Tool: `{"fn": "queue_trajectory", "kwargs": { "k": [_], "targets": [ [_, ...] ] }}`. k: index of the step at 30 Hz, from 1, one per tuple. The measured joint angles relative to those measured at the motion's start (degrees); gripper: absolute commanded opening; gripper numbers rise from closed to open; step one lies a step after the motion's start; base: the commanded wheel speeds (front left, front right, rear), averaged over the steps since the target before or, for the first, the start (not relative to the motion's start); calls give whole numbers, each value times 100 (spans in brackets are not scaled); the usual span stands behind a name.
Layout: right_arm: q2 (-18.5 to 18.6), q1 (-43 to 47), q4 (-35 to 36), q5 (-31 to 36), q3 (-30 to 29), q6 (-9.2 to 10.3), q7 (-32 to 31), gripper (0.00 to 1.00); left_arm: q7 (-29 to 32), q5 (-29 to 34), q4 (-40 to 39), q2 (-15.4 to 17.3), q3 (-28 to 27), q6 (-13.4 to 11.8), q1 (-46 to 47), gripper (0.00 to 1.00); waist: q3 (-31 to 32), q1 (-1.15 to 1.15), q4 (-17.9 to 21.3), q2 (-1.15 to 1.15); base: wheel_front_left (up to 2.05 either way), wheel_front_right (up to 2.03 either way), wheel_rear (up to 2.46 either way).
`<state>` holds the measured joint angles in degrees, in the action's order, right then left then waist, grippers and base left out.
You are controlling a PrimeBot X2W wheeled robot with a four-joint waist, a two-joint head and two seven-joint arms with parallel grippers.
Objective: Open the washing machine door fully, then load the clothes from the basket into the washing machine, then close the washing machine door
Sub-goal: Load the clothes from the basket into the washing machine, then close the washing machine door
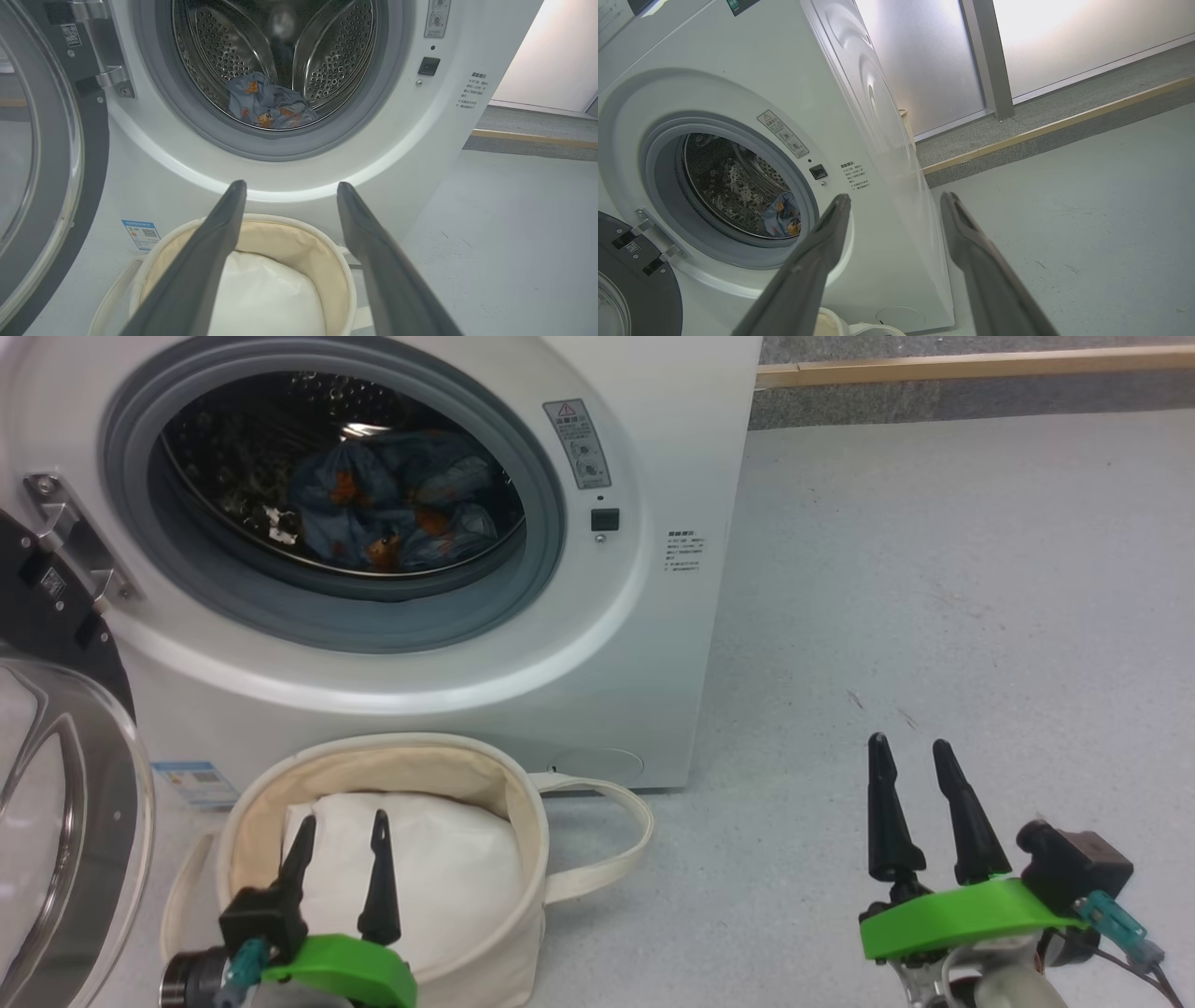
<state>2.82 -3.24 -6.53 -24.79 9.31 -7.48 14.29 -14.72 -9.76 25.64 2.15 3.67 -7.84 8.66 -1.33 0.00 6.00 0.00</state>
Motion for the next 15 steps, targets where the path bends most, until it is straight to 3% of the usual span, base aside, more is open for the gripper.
{"fn": "queue_trajectory", "kwargs": {
  "k": [15],
  "targets": [
    [0, -1, -51, 364, 34, 0, 0, 100, 0, 615, -213, 2, 207, -282, -1, 100, -49, 1, -9, 0, 0, 0, 0]
  ]
}}
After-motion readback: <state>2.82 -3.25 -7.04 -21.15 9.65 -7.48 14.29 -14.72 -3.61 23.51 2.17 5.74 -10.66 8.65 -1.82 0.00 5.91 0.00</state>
